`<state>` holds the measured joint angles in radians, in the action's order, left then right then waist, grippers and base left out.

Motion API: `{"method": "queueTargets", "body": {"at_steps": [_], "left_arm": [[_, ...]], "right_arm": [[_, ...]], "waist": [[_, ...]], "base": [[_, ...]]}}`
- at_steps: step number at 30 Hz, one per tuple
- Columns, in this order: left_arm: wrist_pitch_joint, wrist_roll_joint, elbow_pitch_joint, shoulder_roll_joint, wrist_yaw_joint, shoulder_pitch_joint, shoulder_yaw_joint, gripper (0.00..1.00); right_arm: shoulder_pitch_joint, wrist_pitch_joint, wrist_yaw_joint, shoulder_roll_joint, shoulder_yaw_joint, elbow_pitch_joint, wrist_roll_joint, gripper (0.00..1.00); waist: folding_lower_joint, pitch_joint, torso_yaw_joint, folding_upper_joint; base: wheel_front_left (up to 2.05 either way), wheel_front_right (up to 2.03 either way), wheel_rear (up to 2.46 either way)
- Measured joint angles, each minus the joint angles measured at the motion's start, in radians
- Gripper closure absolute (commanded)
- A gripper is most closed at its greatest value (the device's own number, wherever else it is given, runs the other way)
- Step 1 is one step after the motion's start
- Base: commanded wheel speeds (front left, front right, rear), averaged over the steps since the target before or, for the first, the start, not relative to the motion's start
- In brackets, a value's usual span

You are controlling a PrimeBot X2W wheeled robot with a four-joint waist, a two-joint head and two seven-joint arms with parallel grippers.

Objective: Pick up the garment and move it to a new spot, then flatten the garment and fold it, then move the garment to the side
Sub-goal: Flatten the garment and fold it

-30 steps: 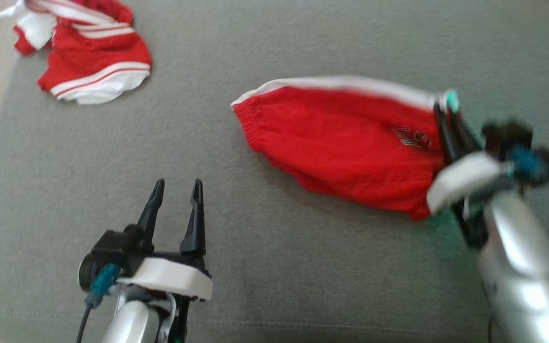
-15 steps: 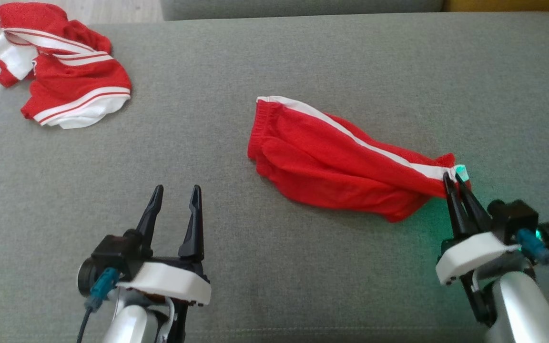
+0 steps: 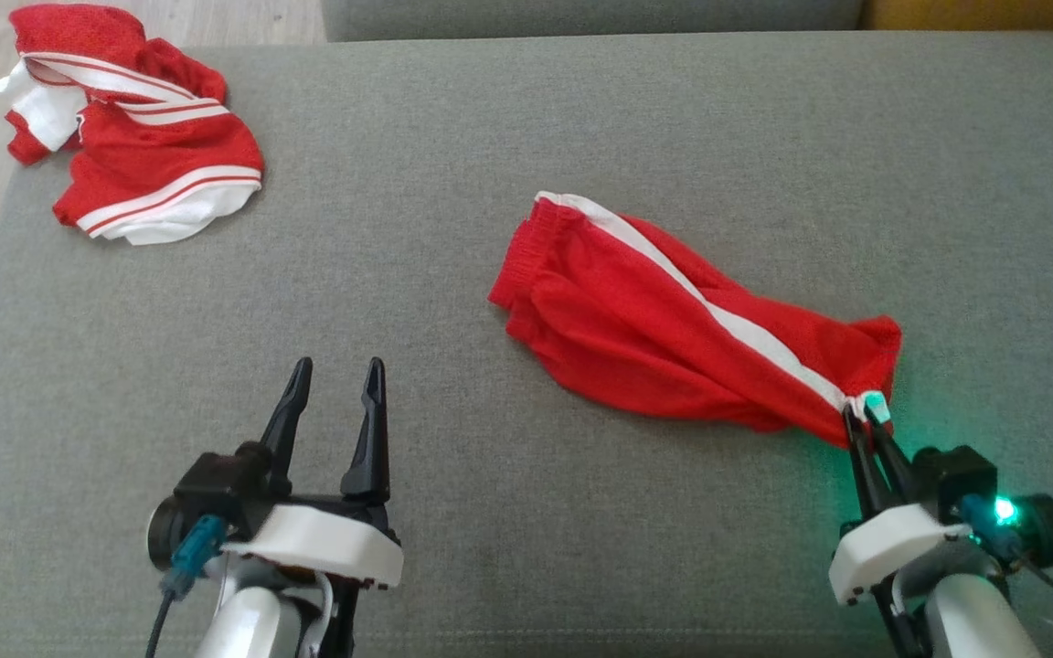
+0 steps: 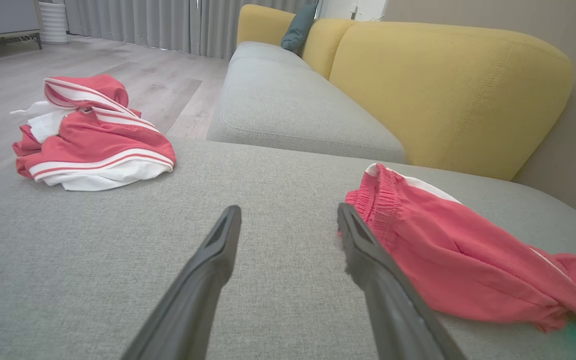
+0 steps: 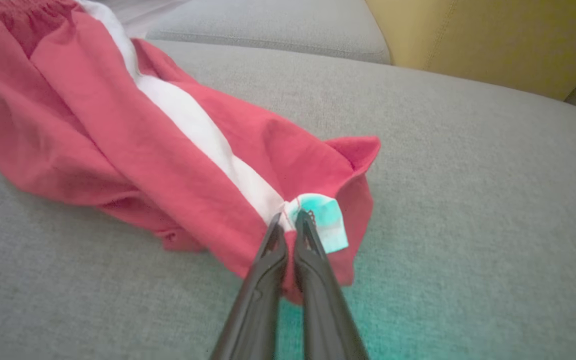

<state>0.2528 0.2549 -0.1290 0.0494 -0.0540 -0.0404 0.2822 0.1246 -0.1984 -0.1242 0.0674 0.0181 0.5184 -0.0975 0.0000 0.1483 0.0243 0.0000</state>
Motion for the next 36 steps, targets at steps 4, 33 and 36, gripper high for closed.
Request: {"method": "queueTargets", "body": {"at_steps": [4,33,36], "left_arm": [[0.000,0.000,0.000,0.000,0.000,0.000,-0.001,0.00],[0.000,0.026,0.004,0.000,-0.013,0.003,0.039,0.00],[0.000,0.030,0.005,0.000,-0.017,-0.010,0.042,0.00]], "right_arm": [[0.000,-0.011,0.000,-0.009,0.012,0.017,-0.001,0.00],[0.387,0.293,0.000,0.091,-0.335,0.044,0.231,0.00],[0.421,0.342,0.000,0.105,-0.396,0.122,0.302,0.07]], "waist": [[0.0000,-0.002,-0.005,0.0000],[0.0000,0.032,0.130,0.0000],[0.0000,0.045,0.157,0.0000]], "base": [[0.00,0.00,0.00],[0.00,0.00,0.00],[0.00,0.00,0.00]]}}
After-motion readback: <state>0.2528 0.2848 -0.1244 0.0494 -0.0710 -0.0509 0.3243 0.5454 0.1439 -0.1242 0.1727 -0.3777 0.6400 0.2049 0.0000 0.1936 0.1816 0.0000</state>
